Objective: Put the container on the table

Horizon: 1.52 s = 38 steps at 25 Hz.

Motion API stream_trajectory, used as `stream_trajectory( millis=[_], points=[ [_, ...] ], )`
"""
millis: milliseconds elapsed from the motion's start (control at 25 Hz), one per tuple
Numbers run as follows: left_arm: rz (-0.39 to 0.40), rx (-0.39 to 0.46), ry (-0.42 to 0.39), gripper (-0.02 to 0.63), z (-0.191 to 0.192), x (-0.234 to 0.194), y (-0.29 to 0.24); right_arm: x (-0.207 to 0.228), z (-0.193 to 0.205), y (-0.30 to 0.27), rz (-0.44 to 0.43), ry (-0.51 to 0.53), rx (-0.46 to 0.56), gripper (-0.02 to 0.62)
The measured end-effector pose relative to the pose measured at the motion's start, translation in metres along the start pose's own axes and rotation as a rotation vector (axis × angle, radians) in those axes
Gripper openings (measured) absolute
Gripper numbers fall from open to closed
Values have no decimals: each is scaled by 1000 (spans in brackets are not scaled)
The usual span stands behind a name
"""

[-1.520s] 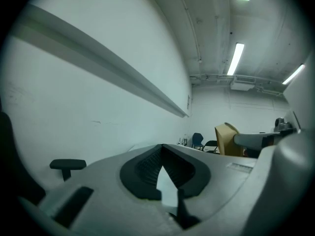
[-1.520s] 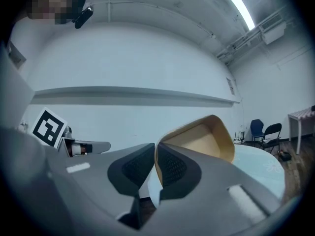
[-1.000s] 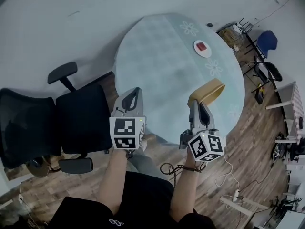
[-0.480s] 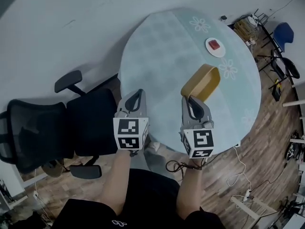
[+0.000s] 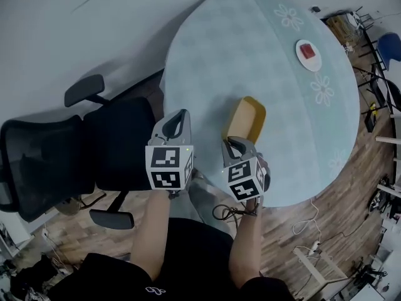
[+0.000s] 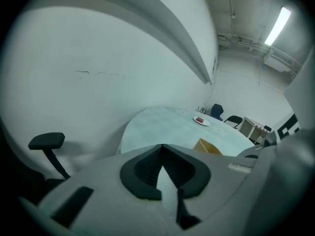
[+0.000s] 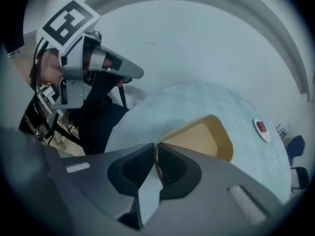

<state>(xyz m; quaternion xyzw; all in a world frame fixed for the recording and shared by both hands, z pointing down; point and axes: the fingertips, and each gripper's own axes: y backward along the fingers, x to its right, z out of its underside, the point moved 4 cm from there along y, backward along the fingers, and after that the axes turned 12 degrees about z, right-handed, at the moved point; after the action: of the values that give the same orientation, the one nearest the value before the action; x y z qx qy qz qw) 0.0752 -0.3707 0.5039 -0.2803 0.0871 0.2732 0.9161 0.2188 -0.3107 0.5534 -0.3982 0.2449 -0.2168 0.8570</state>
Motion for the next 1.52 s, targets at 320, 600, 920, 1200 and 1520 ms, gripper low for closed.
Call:
stream_trajectory(
  millis=[320,600,920,1200,1520],
  points=[
    [12,-80,23,2,31,-11,-10,-25,15,-34,-57,19,-102,40],
    [32,-61,-2,2,24,4,-3,-31,5,-19,-87,-84,18,75],
    [71,13,-63,2,6,55,23,18,-1,55,18,-415,295,11],
    [148,181,-128,2,-33,116,50,70,-8,152,112,-597,631,11],
    [203,341,-244,2,-97,171,85,114,1,228,352,-527,692,9]
  ],
)
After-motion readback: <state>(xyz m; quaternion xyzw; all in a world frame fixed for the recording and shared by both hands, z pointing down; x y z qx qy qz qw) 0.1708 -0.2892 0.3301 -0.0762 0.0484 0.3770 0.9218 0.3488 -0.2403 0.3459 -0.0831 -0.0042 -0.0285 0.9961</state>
